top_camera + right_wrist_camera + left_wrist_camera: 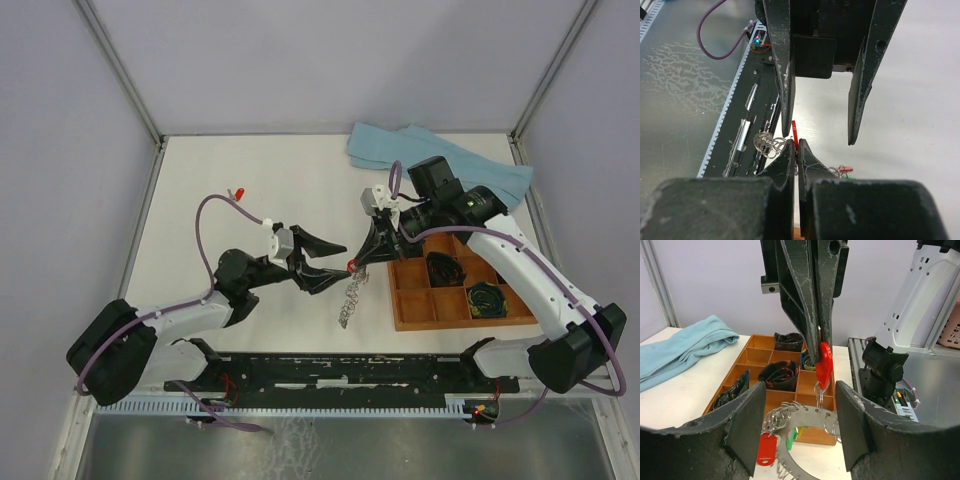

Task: Remove the keys from the keyring

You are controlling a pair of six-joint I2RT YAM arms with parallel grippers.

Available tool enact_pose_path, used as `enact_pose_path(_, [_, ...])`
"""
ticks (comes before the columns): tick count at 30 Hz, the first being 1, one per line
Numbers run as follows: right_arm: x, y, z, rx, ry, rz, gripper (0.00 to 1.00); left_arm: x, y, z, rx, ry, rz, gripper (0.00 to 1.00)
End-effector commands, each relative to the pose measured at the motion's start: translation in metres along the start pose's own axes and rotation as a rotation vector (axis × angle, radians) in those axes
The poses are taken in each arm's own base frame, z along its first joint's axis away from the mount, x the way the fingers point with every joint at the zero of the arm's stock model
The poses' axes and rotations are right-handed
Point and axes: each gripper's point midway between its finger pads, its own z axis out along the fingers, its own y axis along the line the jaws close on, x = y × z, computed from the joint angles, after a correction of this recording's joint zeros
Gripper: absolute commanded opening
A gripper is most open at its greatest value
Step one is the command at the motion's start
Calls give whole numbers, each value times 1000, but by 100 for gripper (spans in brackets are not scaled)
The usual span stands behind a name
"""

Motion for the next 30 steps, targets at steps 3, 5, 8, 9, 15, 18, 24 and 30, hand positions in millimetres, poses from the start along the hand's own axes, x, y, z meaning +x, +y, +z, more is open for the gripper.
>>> enact_pose_path(3, [-22, 5, 2, -37, -54, -70, 1, -33, -6, 16, 71, -87, 43, 64])
enact_pose_path(5, [-21, 5, 4, -41, -50, -67, 1, -32, -6, 18, 80, -85, 38, 63])
enact_pose_path(8, [-18, 7, 7, -50, -34, -74, 1, -29, -9, 21, 109, -75, 20, 59])
enact_pose_path(9, [-18, 7, 8, -52, -30, -76, 1, -27, -10, 22, 122, -70, 12, 58])
enact_pose_path(15, [-17, 8, 10, -57, -24, -77, 1, -17, -13, 26, 160, -44, -10, 53])
enact_pose_path(18, [-17, 8, 10, -56, -21, -77, 1, -14, -13, 26, 163, -34, -17, 51])
enact_pose_path(24, [-17, 9, 12, -58, -16, -71, 1, -8, -13, 27, 165, -15, -42, 46])
enact_pose_path(30, [-18, 11, 12, -67, -25, -65, 1, -4, -15, 25, 161, 3, -59, 44])
